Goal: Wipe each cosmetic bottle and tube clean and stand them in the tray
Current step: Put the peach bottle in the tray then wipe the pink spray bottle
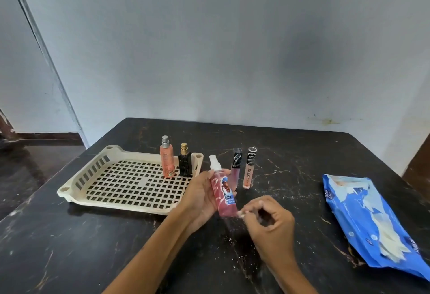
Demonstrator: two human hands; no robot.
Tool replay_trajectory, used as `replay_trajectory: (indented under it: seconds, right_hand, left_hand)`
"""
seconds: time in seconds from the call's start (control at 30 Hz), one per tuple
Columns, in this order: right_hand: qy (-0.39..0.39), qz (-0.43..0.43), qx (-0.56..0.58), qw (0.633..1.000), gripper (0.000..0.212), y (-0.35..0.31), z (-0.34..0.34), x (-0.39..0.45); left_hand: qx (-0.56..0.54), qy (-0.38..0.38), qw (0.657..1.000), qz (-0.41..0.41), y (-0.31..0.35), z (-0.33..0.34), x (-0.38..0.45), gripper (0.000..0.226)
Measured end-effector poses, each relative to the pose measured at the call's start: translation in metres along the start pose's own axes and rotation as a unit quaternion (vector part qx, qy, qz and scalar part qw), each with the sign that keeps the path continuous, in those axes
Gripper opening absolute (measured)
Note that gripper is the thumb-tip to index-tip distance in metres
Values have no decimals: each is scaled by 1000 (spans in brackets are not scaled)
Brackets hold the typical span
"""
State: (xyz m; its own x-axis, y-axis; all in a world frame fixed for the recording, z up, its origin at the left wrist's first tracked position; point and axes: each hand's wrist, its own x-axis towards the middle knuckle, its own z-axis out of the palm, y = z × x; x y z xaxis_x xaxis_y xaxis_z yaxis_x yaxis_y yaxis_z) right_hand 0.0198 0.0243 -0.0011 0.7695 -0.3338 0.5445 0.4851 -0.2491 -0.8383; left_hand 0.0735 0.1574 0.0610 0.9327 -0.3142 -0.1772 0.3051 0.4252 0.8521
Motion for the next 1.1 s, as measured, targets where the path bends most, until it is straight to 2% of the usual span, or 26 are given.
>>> replay_trajectory:
  seconds: [0.1,0.2,0.33,0.43,0.63,0.8,0.87,1.1]
  right_hand:
    - [55,61,27,996,6,1,-2,2]
    - [105,95,29,989,33,4,-3,3]
    - [106,109,6,988,38,1,0,3]
    - [80,89,-16,993,38,-2,1,3]
    - [51,-23,-96,994,45,-6,10,7]
    - [22,-114,-107,988,21,-3,18,15]
    - [13,-125,-108,986,21,0,19,16]
    - [-17,-131,-116,985,26,7,18,10]
  left_hand:
    - [-7,-16,1000,-21,-4,0,0,35]
    - [3,-50,998,-33,-8,-3,0,33]
    - [45,-59,997,-34,-16,-4,1,30]
    - [80,-59,994,-36,-21,-3,3,30]
    - [24,-35,999,-9,-28,-3,8,35]
    - [-9,-25,999,-34,-31,-7,12,42]
    - [-25,-17,998,-49,-31,-7,13,42]
    - [-7,-35,999,4,-33,-11,17,35]
